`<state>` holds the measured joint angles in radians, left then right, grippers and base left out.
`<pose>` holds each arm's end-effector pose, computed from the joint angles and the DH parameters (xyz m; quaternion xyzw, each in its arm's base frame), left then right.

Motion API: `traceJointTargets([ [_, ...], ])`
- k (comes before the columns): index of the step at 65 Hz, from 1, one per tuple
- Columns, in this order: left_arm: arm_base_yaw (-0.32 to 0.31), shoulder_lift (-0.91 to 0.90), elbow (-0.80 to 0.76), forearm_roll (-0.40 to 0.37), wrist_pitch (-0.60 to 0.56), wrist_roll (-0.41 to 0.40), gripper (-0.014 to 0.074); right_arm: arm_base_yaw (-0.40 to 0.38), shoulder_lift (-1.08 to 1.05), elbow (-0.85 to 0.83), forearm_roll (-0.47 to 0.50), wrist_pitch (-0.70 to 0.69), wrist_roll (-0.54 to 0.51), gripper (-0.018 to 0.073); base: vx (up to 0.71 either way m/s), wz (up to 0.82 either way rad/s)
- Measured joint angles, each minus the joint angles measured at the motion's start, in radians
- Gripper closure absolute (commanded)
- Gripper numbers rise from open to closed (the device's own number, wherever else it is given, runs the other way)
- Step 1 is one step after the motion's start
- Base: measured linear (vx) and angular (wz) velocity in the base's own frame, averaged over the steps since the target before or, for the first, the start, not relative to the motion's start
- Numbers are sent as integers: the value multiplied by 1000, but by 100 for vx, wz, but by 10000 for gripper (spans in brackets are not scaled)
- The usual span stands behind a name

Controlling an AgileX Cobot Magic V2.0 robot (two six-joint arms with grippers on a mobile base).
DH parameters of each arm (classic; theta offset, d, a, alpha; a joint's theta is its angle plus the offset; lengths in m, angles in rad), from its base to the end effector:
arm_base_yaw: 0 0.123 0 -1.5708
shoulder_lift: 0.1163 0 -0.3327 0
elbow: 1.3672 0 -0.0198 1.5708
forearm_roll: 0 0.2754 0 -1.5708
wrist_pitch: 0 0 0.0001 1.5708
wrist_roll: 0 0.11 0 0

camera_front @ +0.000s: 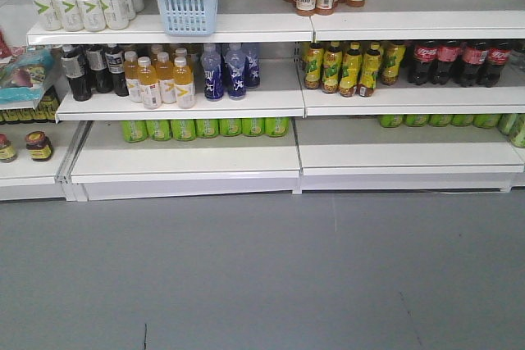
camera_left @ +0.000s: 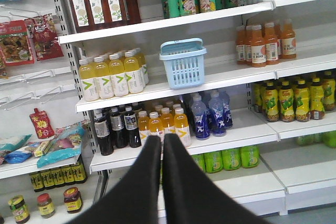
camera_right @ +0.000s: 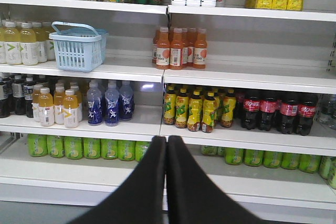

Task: Place coke in basket with both arms
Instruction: 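Drive the base toward the shelf holding the light-blue basket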

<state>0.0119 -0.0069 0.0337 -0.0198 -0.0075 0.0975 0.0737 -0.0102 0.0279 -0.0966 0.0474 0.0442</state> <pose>0.0527 0.0006 0.2031 0.0224 0.6823 0.0328 0.7300 0.0524 0.0034 0.1995 -0.0424 0.6979 0.0061 0.7150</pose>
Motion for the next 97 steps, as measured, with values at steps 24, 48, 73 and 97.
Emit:
traceJointTargets([
  [24, 0, 0, 0, 0, 0, 0, 603, 0, 0, 0, 0, 0, 0, 569, 2, 0],
  [48, 0, 0, 0, 0, 0, 0, 603, 0, 0, 0, 0, 0, 0, 569, 8, 1],
  [73, 0, 0, 0, 0, 0, 0, 603, 0, 0, 0, 0, 0, 0, 569, 14, -1],
  [97, 0, 0, 0, 0, 0, 0, 603, 0, 0, 0, 0, 0, 0, 569, 18, -4],
])
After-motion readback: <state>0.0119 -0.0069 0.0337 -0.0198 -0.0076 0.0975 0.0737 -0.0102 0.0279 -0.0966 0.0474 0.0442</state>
